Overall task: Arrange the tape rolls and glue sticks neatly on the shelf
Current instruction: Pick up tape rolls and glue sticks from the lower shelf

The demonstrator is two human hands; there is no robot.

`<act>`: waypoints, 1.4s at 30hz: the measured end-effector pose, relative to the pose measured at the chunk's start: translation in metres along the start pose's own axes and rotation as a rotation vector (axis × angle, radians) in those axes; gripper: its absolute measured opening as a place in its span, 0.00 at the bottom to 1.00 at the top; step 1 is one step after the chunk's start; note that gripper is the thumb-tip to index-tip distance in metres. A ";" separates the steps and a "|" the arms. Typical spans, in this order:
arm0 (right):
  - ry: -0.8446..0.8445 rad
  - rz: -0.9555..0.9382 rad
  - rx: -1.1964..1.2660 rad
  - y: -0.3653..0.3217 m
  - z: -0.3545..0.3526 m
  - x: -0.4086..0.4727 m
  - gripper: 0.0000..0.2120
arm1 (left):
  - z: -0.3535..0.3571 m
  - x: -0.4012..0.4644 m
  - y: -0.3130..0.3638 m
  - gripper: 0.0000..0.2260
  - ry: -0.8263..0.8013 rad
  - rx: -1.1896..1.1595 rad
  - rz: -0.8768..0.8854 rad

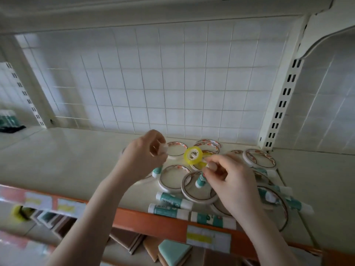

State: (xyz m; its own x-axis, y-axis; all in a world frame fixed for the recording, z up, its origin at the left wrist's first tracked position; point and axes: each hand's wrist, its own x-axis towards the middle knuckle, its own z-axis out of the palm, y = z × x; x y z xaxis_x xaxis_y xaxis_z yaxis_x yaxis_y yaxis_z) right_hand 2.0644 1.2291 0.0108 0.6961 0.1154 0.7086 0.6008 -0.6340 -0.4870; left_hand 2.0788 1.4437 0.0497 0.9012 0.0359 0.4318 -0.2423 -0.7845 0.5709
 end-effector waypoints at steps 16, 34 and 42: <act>0.025 -0.078 0.070 -0.138 0.133 0.028 0.09 | -0.152 -0.058 -0.126 0.13 0.283 -0.038 -0.101; -0.115 0.030 0.101 -0.336 0.395 0.097 0.06 | -0.363 -0.048 -0.396 0.10 0.319 0.149 -0.182; -0.134 0.039 0.096 -0.375 0.506 0.153 0.05 | -0.416 0.001 -0.506 0.09 0.347 0.165 -0.186</act>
State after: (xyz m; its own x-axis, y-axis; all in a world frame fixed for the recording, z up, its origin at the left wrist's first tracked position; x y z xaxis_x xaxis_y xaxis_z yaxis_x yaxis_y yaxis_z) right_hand 2.1447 1.8717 0.0434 0.7620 0.1972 0.6168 0.6026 -0.5647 -0.5639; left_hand 2.0531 2.0982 0.0517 0.7431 0.3706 0.5572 -0.0006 -0.8323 0.5544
